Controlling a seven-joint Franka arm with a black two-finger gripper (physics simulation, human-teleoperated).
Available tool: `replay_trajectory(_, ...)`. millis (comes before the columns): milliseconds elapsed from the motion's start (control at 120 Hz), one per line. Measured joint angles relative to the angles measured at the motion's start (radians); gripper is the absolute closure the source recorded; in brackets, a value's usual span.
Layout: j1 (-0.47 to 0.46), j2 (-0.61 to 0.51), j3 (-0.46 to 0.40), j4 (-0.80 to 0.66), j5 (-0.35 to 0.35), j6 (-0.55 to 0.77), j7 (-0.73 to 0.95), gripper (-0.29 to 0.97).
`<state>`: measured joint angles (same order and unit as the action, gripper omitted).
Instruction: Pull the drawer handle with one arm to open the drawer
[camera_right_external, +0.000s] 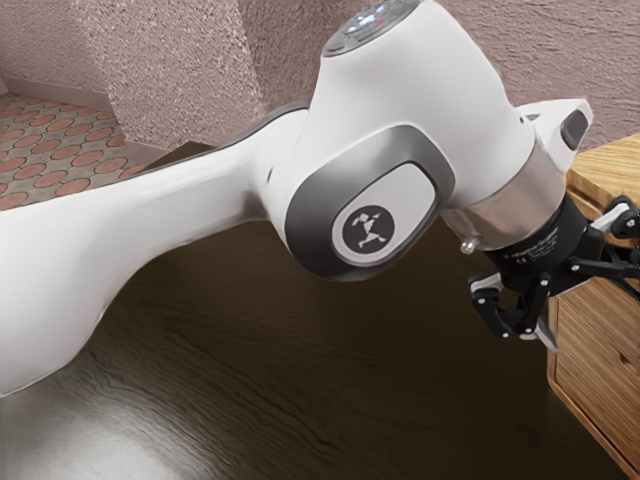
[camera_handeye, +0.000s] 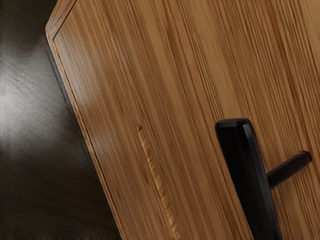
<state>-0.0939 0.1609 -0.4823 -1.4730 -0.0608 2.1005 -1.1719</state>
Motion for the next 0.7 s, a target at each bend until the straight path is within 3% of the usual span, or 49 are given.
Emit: replay_trajectory(700,0.025,-0.319,0.004,-0.343,-0.133,0.119,0.0,0.02)
